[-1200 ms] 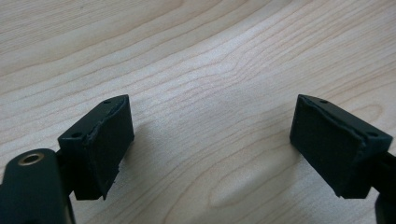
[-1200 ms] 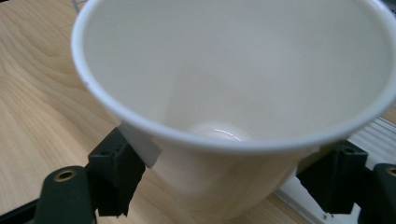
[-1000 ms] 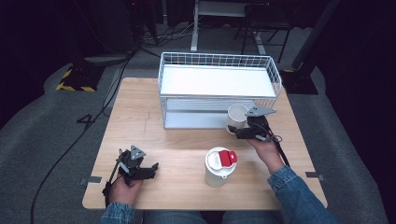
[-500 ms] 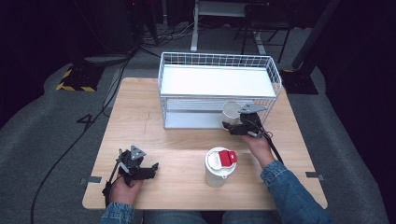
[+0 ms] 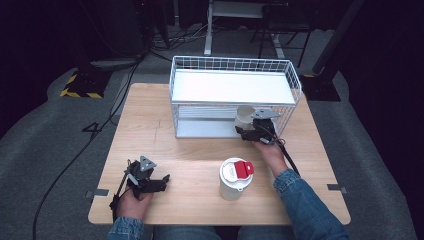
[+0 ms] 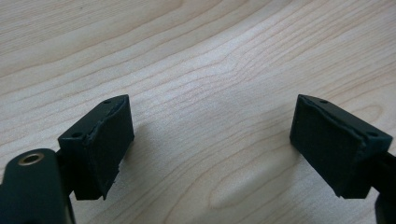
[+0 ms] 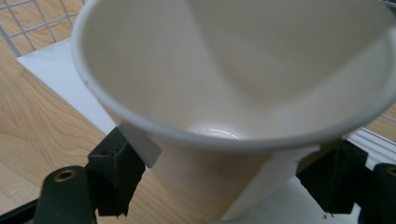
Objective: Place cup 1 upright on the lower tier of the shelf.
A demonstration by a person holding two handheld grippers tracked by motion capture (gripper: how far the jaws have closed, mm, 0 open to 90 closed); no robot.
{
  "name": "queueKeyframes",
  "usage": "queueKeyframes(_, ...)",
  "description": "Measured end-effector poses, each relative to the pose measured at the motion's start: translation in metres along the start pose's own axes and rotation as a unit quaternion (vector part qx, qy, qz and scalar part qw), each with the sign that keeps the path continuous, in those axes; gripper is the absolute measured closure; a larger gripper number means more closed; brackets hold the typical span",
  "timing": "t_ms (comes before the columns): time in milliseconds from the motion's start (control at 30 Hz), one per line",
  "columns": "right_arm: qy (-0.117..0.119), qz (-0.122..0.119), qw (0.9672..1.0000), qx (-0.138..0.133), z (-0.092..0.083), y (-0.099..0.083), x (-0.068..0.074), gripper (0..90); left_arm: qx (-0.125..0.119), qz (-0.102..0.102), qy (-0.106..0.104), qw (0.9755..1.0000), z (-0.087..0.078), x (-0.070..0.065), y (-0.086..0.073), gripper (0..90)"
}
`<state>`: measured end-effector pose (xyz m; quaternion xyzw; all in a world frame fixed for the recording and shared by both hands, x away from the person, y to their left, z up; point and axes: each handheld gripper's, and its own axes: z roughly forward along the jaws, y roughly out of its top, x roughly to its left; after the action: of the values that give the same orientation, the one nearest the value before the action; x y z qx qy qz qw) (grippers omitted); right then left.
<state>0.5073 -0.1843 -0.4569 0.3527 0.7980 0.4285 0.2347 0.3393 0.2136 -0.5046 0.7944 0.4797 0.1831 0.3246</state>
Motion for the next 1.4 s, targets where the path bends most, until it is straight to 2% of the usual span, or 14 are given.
queueKeyframes(200,-0.007,0.000,1.0000,0.001,0.009,0.001,-0.005,23.4,0.000,0.000,0.000,1.0000,0.000,0.000,0.000,14.0)
queueKeyframes(467,-0.008,-0.001,0.9999,0.013,0.020,-0.002,-0.005,23.3,0.000,0.000,0.000,1.0000,0.000,0.000,0.000,14.0)
queueKeyframes(800,-0.005,0.008,0.9999,0.011,0.025,-0.002,-0.009,23.0,0.001,0.001,0.000,1.0000,0.000,0.000,0.000,14.0)
queueKeyframes(900,-0.010,0.005,0.9999,0.013,0.026,-0.003,-0.010,19.7,0.000,0.000,0.000,1.0000,0.000,0.000,0.000,14.0)
queueKeyframes(933,-0.010,0.004,0.9999,0.012,0.027,-0.003,-0.010,16.0,0.000,0.000,0.000,1.0000,0.000,0.000,0.000,14.0)
queueKeyframes(1067,-0.012,0.005,0.9999,0.011,0.027,-0.004,-0.010,15.3,0.000,0.000,0.000,1.0000,0.000,0.000,0.000,14.0)
queueKeyframes(1133,-0.010,0.008,0.9999,0.008,0.027,-0.003,-0.011,13.9,0.000,0.000,0.000,1.0000,0.000,0.000,0.000,14.0)
queueKeyframes(1233,-0.006,0.017,0.9998,0.005,0.024,-0.003,-0.012,5.9,0.000,0.000,0.000,1.0000,0.000,0.000,0.000,14.0)
queueKeyframes(1400,-0.011,0.024,0.9996,0.005,0.018,-0.003,-0.012,1.1,0.000,0.000,0.000,1.0000,0.000,0.000,0.000,14.0)
